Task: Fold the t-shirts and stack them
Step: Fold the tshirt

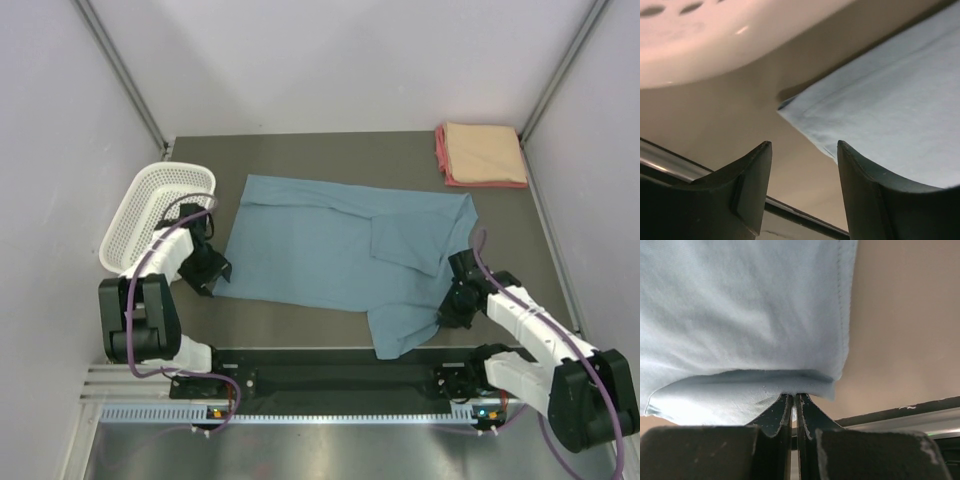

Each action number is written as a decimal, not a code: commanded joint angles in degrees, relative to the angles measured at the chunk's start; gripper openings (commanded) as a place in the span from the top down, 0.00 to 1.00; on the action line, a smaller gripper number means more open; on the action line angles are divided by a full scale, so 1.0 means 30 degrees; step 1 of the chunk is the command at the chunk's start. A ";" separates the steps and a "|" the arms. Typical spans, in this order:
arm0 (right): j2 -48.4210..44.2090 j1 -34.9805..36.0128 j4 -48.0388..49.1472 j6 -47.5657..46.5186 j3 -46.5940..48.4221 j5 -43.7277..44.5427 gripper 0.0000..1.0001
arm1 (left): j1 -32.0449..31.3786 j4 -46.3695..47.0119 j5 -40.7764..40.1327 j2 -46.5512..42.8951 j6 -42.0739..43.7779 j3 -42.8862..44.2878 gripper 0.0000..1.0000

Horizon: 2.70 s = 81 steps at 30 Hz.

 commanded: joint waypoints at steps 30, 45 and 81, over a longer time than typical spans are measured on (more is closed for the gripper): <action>-0.0890 -0.1015 -0.1004 -0.2253 0.0292 -0.1482 1.00 | 0.0686 0.2010 -0.2391 0.0932 -0.1206 -0.1483 1.00; 0.0044 -0.1951 -0.2999 -0.4654 0.5417 0.0686 1.00 | 0.0453 0.1217 -0.1865 -0.1092 0.0552 0.0009 1.00; 1.2349 -0.5058 -0.0567 -0.9081 1.7019 -0.2098 1.00 | -0.1599 -0.1243 -0.1161 1.2383 0.2779 1.8115 1.00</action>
